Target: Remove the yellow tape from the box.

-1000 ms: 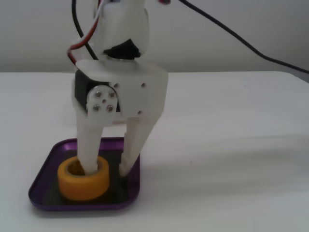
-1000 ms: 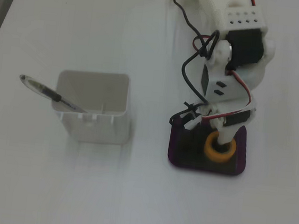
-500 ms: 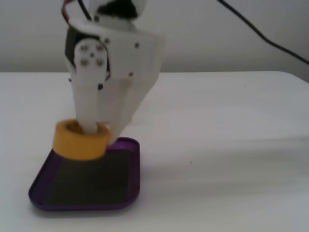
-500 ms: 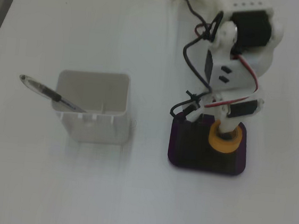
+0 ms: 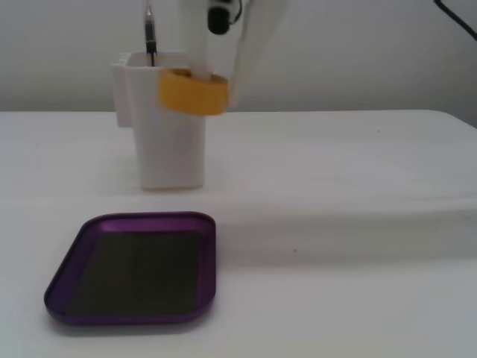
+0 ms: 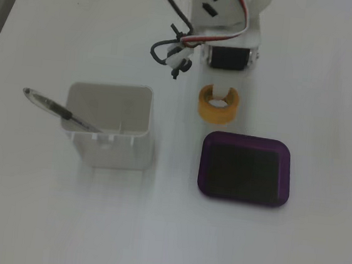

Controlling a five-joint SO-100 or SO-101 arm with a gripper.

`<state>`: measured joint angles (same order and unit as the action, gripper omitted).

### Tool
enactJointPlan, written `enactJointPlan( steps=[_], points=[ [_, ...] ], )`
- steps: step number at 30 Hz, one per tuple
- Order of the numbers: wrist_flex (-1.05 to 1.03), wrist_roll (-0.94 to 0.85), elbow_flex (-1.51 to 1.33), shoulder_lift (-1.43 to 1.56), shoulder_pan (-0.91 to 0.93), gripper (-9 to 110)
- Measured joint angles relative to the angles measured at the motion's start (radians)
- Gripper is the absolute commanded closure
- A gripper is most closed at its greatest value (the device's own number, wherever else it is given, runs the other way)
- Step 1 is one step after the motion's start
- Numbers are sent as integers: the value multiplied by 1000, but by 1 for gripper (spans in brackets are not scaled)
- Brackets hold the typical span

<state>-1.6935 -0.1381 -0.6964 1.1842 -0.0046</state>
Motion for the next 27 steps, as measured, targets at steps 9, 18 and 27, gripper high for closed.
enactJointPlan(
  steps=[9, 18, 27],
  points=[
    [202, 37, -518, 273, 12, 102],
    [568, 31, -1108, 449, 14, 102],
    [695, 31, -1235, 469, 8, 93]
  ],
)
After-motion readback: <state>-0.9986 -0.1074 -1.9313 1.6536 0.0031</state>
